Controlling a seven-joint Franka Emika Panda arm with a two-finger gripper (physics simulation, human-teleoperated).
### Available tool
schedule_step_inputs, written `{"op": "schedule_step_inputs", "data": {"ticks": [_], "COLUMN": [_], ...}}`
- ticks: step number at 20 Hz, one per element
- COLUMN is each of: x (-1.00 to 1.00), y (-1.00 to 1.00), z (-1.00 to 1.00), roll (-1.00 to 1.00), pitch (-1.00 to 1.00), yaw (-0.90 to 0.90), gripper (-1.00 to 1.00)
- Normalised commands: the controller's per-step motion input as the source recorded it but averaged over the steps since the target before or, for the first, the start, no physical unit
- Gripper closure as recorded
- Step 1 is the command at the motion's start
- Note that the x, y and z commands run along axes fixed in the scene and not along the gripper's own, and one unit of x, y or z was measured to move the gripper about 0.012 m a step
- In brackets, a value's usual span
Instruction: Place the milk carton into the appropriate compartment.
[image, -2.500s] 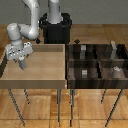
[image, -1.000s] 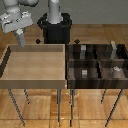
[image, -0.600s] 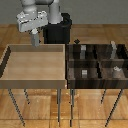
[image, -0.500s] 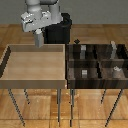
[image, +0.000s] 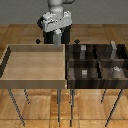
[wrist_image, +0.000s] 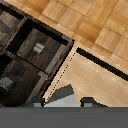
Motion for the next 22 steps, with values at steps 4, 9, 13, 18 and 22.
{"op": "schedule_step_inputs", "data": {"ticks": [4, 9, 13, 18, 22], "x": [0.0, -0.24, -1.0, -0.6, 0.0], "y": [1.0, 0.6, 0.0, 0.3, 1.0], "z": [0.0, 0.0, 0.0, 0.0, 0.0], "roll": [0.0, 0.0, 0.0, 0.0, 0.0], "pitch": [0.0, 0.0, 0.0, 0.0, 0.0], "yaw": [0.0, 0.0, 0.0, 0.0, 0.0], "gripper": [1.0, 1.0, 1.0, 1.0, 1.0]}}
